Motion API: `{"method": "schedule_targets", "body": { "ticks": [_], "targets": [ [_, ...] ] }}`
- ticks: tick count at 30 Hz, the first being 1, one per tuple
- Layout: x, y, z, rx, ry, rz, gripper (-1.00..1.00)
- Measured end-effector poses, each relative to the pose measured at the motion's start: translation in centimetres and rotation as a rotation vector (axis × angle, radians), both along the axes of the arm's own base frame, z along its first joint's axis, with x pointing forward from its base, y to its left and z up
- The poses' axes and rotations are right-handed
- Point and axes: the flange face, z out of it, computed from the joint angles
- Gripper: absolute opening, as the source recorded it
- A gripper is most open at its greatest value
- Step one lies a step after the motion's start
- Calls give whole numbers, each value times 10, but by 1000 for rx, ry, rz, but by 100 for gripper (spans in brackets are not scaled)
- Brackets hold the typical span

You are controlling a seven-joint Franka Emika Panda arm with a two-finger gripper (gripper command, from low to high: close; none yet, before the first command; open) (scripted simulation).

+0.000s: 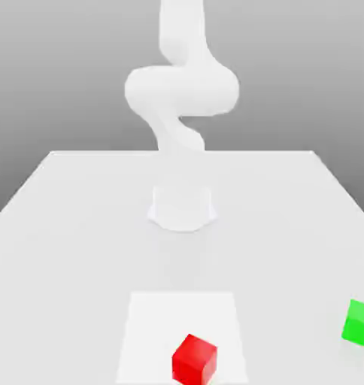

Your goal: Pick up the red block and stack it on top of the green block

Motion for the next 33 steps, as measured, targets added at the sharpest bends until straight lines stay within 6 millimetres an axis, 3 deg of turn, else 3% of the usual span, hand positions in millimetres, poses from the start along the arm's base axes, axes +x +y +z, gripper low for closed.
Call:
{"method": "schedule_targets", "body": {
  "ticks": [6,13,18,24,30,31,33],
  "targets": [
    [68,4,-101,20,171,-123,0],
    [114,3,-229,62,359,-250,0],
    [123,3,-323,108,491,-335,0],
    [112,10,-430,183,649,-430,0],
    [105,14,-516,213,702,-463,0],
    [104,15,-525,213,703,-463,-100],
    [104,15,-525,213,703,-463,-100]
  ]
}}
